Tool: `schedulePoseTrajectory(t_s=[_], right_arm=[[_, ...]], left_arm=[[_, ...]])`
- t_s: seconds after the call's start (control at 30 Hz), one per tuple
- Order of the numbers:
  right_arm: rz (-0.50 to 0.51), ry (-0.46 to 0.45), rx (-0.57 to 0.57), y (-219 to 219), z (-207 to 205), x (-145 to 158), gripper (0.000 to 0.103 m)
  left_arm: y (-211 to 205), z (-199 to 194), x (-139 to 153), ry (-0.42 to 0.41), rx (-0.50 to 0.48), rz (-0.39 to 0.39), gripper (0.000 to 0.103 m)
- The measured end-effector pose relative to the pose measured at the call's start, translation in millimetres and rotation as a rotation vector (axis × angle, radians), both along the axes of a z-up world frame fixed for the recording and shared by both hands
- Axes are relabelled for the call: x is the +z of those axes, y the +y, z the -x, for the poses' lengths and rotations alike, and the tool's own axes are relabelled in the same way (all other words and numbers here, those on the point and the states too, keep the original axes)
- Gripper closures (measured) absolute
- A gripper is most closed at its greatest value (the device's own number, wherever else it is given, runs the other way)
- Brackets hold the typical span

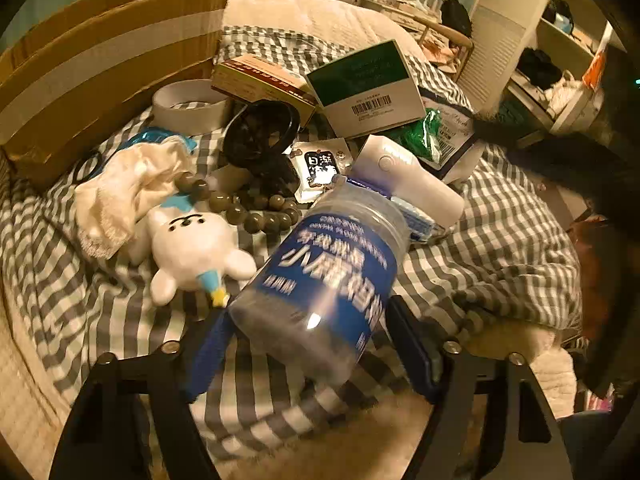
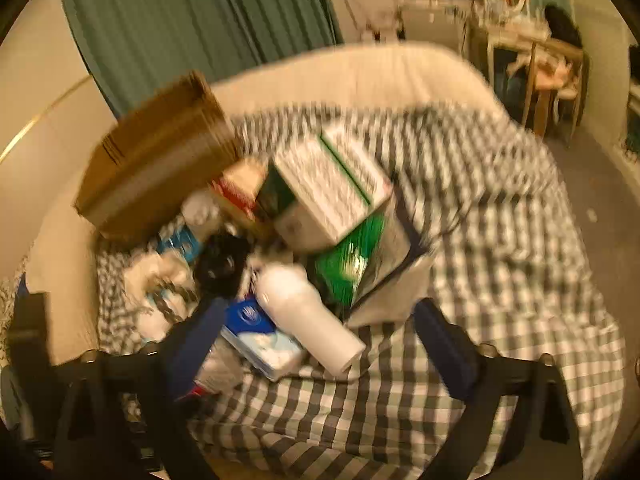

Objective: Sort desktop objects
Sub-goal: 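Carry the blue floss tub into the cardboard box with left tool while right tool carries white cylinder there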

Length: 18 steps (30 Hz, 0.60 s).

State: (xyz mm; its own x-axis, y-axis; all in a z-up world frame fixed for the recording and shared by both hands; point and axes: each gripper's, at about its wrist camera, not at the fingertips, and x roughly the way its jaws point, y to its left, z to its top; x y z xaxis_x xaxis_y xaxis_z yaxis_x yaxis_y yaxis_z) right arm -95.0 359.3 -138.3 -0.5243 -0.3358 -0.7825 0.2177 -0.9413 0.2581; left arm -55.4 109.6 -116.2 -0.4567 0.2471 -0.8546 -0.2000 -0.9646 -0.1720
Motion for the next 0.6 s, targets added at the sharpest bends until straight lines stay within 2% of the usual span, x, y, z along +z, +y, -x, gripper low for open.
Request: schedulePoseTrajectory(t_s=[0.03,0.17,0.2,0.23,0.3,0.37,0.5,0.6], right_arm=[[-0.012,-0.029,0.008,-4,4,-8,0.030],[-0.067,-0.087,0.091,-30,13,-35,0.037],[-0.095,-0.093,0.111,-35,13,-39,0.041],[-0.099,-0.102,0.122,-38,14,-42,0.054],[-0.084,-0.127,0.131,-41,12,-45,0.066],[-0.104,-0.129,0.125,-43,6,-43,0.067],[-0.080,-0.130,0.080,-38,-13,-40,0.069],[-0.067,-0.104,0.048,-29,-30,-26,0.071]], left_arm=[[-2,-2,0,-0.009,0.005,-0.015,0.029],[-3,-3,-6,-0.027,0.002,-0.049,0.029],[-1,0,-5,-0.023,-0.003,-0.050,0.029],[0,2,-4,-0.016,-0.010,-0.052,0.029],[5,10,-5,-0.005,-0.022,-0.047,0.029],[7,18,-7,-0.006,-0.034,-0.042,0.031],[7,14,-7,-0.010,-0.037,-0.048,0.033],[-3,8,2,0.000,-0.013,-0.073,0.034]])
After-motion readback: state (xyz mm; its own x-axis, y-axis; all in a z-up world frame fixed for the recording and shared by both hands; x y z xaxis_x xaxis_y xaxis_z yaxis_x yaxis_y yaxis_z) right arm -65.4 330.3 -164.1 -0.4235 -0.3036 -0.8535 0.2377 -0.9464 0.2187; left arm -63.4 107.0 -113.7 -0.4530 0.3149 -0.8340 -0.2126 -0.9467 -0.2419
